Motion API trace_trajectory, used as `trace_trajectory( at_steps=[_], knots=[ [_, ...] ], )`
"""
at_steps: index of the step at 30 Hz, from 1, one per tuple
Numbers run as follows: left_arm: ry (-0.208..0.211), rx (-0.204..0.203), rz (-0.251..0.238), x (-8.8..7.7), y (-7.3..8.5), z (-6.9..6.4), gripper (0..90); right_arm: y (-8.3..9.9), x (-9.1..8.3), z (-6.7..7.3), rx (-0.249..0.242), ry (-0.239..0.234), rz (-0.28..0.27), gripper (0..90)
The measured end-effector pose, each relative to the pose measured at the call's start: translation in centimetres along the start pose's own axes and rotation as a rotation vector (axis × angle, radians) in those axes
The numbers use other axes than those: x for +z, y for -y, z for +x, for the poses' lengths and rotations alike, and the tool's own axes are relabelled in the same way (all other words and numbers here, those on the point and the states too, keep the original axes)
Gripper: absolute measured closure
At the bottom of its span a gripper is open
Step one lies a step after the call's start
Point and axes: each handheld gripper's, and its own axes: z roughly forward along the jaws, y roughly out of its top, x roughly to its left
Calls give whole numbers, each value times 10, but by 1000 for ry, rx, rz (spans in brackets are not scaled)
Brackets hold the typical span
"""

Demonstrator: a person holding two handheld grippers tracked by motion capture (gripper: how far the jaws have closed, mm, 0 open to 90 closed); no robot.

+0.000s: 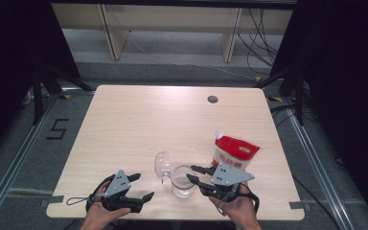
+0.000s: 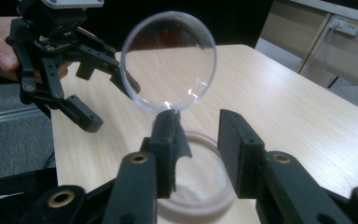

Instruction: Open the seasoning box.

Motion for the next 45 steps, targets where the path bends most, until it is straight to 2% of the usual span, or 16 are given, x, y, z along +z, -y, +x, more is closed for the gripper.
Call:
trace_trajectory(
  at_steps=[6, 10, 12, 16, 19, 21, 28, 29, 30, 31, 34, 36, 41, 42, 43, 45],
  knots=[
    [-12, -14, -7, 0, 0, 3, 167, 17, -13, -7, 39, 26, -1, 569],
    [-13, 3, 6, -1, -1, 2, 160, 27, -19, -10, 58, 56, -6, 505],
    [-14, 6, 9, -1, -1, 1, 160, 31, -21, -13, 45, 82, -2, 451],
    [-9, 3, 12, -1, -1, 1, 161, 39, -28, -12, 92, 118, -17, 404],
    [-3, 1, 14, 0, -1, 0, 161, 45, -32, -14, 73, 126, -16, 363],
    [-7, 1, 15, -1, -1, 0, 161, 50, -35, -13, 89, 141, -9, 337],
    [-9, 27, 19, -1, -2, 2, 161, 64, -41, -14, 137, 106, 29, 173],
    [-19, 15, 37, -1, -1, 3, 161, 65, -41, -14, 135, 98, 26, 169],
    [-7, -4, 20, 0, -1, 1, 160, 67, -43, -11, 178, 96, 53, 167],
    [-15, 7, 29, -1, -1, 2, 161, 68, -43, -13, 143, 98, 35, 157],
    [-15, 26, 18, -2, -1, 2, 161, 70, -48, -13, 138, 110, 37, 154],
    [-22, -6, 5, -2, -1, 1, 164, 73, -50, -13, 163, 114, 46, 155],
    [-25, -7, 4, -2, 0, 2, 164, 78, -59, -15, 154, 144, 58, 157],
    [-21, -5, 8, -2, 0, 2, 164, 79, -61, -14, 182, 152, 50, 157],
    [-22, -5, 6, -2, 0, 1, 164, 80, -64, -17, 161, 157, 59, 158],
    [-20, -6, 10, -2, 0, 0, 164, 82, -68, -17, 191, 165, 70, 159]
  ],
)
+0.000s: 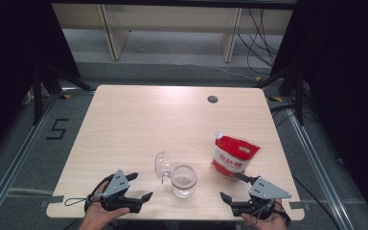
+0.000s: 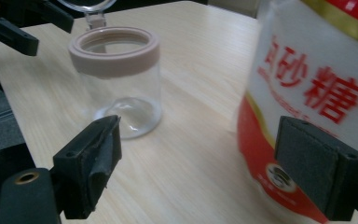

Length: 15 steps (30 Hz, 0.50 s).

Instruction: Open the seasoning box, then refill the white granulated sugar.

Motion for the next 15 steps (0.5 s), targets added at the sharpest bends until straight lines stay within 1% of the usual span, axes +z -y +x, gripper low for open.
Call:
trace_trajectory(
  at_steps=[1, 2, 3, 4, 5, 7, 8, 9, 10, 11, 12, 13, 14, 15],
  knots=[
    [0, 2, 0, 0, 0, 0, 164, 1, -1, -2, -10, 18, -16, 162],
    [0, 7, 0, 0, 0, 0, 164, 2, -3, -4, 5, 27, -10, 162],
    [0, 0, 7, 0, 0, 0, 163, 3, -5, -6, -8, 44, -11, 163],
    [-7, 6, 10, 0, 0, 0, 164, 3, -7, -8, -4, 46, -18, 165],
    [-8, 1, 9, 0, 0, 0, 163, 4, -9, -10, -2, 65, -18, 165],
    [-6, 10, 10, 0, -1, 0, 163, 6, -12, -12, 24, 69, -4, 166],
    [-1, -2, 11, 1, 0, 0, 163, 7, -13, -14, 25, 77, -2, 166],
    [-2, 5, 16, 1, 0, 0, 163, 8, -14, -16, 32, 84, -11, 170],
    [-9, 23, 23, 1, 0, 1, 163, 8, -16, -18, 17, 103, -10, 178],
    [-8, 9, 18, 1, 0, 0, 163, 8, -17, -18, 29, 103, -4, 185],
    [0, 27, 15, 1, 0, 1, 163, 8, -19, -19, 22, 120, -12, 186],
    [0, 36, 15, 1, -1, 1, 163, 9, -19, -20, 39, 114, -15, 186],
    [4, 30, 9, 2, -1, 0, 163, 9, -21, -22, 30, 139, -12, 186],
    [5, 12, 15, 1, -1, -1, 163, 11, -21, -23, 36, 134, -1, 186]
  ],
)
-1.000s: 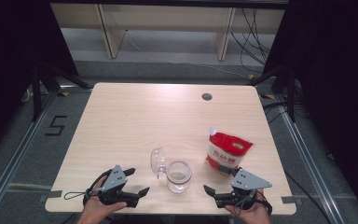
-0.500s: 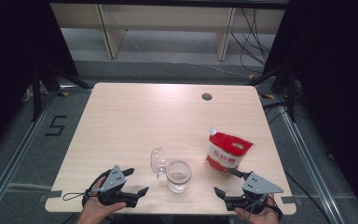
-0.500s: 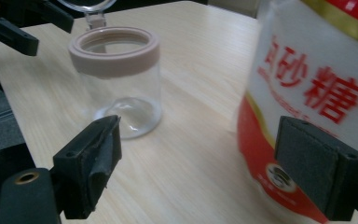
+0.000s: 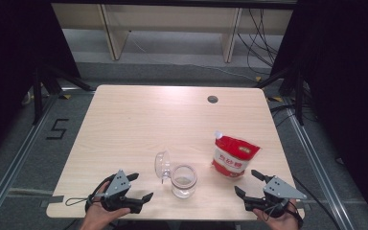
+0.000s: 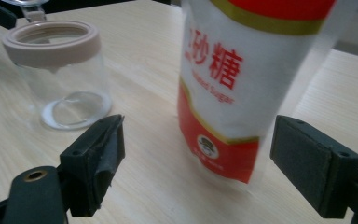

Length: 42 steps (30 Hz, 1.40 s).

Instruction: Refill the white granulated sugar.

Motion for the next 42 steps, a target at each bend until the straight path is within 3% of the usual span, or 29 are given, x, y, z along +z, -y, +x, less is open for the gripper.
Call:
trace_trajectory(
  at_steps=[1, 2, 3, 4, 6, 10, 14, 15, 16, 17, 21, 22, 23, 27, 28, 29, 30, 37, 41, 42],
  knots=[
    [0, 22, 0, 0, -1, 0, 163, 0, -1, 0, 21, 8, 8, 186],
    [2, 41, 2, -1, -1, 1, 163, 1, -1, -3, -2, 25, -4, 186],
    [-2, 9, 0, 0, 0, -1, 163, 1, -1, -4, -6, 28, 3, 186],
    [7, 4, 1, 0, 1, -1, 163, 1, -1, -5, 7, 28, 10, 186],
    [5, 3, 0, 0, 1, -1, 163, 2, -1, -9, 6, 49, 13, 186],
    [-1, 32, -1, 1, 2, -1, 163, 1, 4, -16, 6, 53, -5, 182],
    [5, 34, -1, 2, 1, 0, 163, -1, 12, -22, 5, 57, -12, 175],
    [2, 3, 0, 2, 2, -1, 163, -1, 16, -24, -4, 45, -22, 175],
    [7, 7, 6, 2, 2, -1, 163, -1, 18, -26, -14, 35, -17, 175],
    [3, 11, 3, 3, 2, -1, 163, -2, 21, -25, 8, 39, -13, 175],
    [2, 8, 2, 3, 2, -1, 163, -5, 31, -31, -25, -10, -37, 215],
    [-1, 9, -1, 2, 2, -1, 163, -5, 33, -31, -20, -7, -44, 211],
    [-5, 6, -5, 2, 2, -1, 164, -6, 35, -34, -48, -2, -44, 208],
    [-8, 4, -6, 2, 2, 0, 164, -8, 41, -36, -41, -24, -38, 229],
    [-8, 6, -6, 2, 2, 0, 165, -8, 43, -35, -14, -18, -46, 243],
    [-9, 7, -5, 2, 3, 0, 165, -8, 45, -37, -42, -21, -60, 248],
    [-9, 7, -3, 2, 3, -1, 166, -9, 46, -37, -24, -19, -59, 258],
    [-5, 7, -3, 3, 3, -1, 170, -11, 55, -38, -71, -52, -59, 355],
    [-10, 10, -7, 3, 3, -1, 171, -12, 58, -35, -58, -39, -67, 380],
    [-13, 10, -9, 3, 3, -1, 172, -12, 58, -31, -2, -28, -49, 385]
  ],
)
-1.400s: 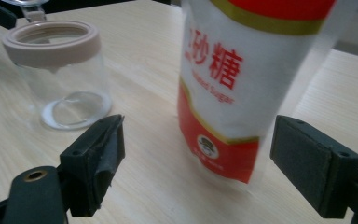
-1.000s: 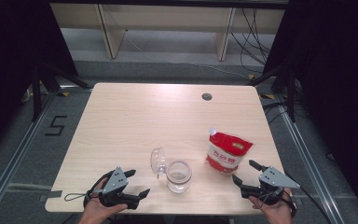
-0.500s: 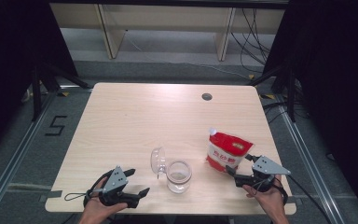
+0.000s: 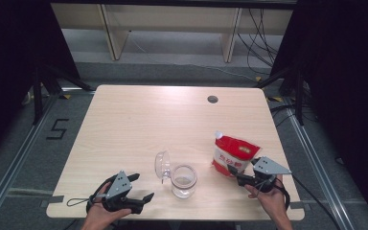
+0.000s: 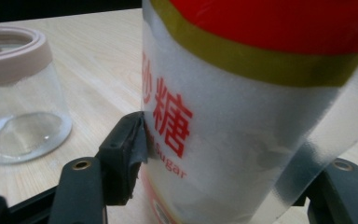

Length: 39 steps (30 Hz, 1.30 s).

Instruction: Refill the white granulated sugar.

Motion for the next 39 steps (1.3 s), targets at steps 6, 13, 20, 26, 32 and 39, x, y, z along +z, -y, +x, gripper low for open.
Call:
trace_trajectory(
  at_steps=[6, 13, 20, 26, 32, 39],
  knots=[
    [-8, -3, -6, -1, -1, -2, 177, -2, -1, 13, 77, 76, 23, 390],
    [-5, 36, 2, 0, 0, 0, 177, -5, 0, 24, 108, 149, 17, 403],
    [-6, 35, 2, -1, 0, 0, 177, -6, 1, 33, 164, 178, 10, 397],
    [-3, 37, 3, -1, 0, 0, 177, 0, -2, 23, 124, 109, -17, 395],
    [1, 11, 6, 1, 1, -1, 177, 3, -1, 10, 41, 25, 3, 360],
    [6, 2, 3, 2, 1, -3, 177, 8, 5, 3, -12, -11, 1, 297]
  ],
)
